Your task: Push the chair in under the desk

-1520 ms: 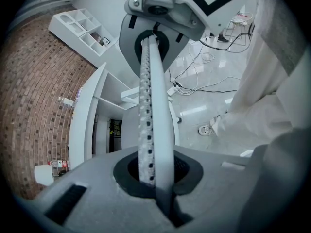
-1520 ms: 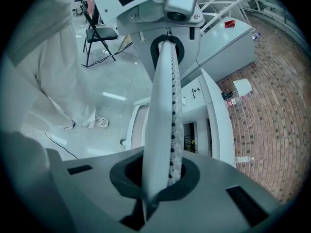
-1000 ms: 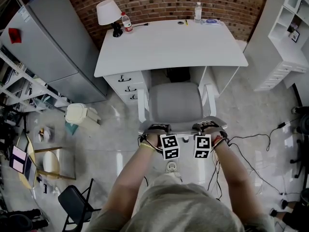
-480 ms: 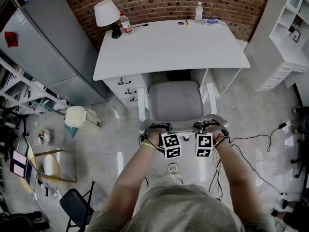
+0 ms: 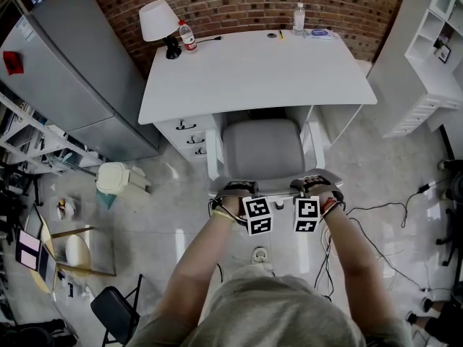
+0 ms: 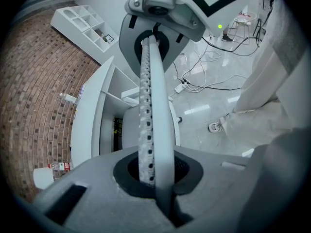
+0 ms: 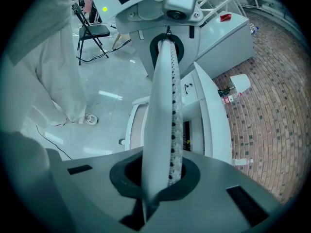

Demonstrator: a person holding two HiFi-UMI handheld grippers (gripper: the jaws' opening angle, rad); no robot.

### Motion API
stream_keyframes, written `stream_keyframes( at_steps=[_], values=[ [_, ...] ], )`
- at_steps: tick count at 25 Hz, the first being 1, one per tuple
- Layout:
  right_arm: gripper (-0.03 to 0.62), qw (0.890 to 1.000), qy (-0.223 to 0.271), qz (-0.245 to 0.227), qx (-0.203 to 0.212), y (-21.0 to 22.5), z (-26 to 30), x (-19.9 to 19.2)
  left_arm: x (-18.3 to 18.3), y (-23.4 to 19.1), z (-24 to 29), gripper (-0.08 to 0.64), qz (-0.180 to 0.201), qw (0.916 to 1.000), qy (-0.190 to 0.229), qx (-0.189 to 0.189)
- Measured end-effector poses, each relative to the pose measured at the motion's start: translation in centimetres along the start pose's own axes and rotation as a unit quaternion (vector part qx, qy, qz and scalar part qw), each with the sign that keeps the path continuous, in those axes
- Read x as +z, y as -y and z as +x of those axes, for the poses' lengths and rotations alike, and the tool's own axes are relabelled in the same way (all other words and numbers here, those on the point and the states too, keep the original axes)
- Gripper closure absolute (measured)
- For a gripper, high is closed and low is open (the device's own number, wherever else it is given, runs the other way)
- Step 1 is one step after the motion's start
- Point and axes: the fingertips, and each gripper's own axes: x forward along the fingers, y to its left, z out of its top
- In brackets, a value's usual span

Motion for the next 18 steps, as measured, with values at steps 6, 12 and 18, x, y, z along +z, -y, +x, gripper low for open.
stream_keyframes(
  at_steps=[6, 12, 18],
  values=[
    [0.581, 1.000, 0.002, 0.000, 0.002, 0.7, 0.3, -0.1, -0.1, -0.7, 0.2, 0.548, 0.000, 1.0000, 0.000, -0.003],
    [0.581, 1.000, 0.002, 0.001, -0.002, 1.1, 0.6, -0.1, -0.2, -1.2, 0.5, 0.548, 0.003, 1.0000, 0.002, -0.001],
    [0.581, 1.000, 0.001, 0.000, 0.000, 1.7, 0.8, -0.4, -0.1, -1.7, 0.6, 0.548, 0.002, 1.0000, 0.001, -0.005]
  ],
)
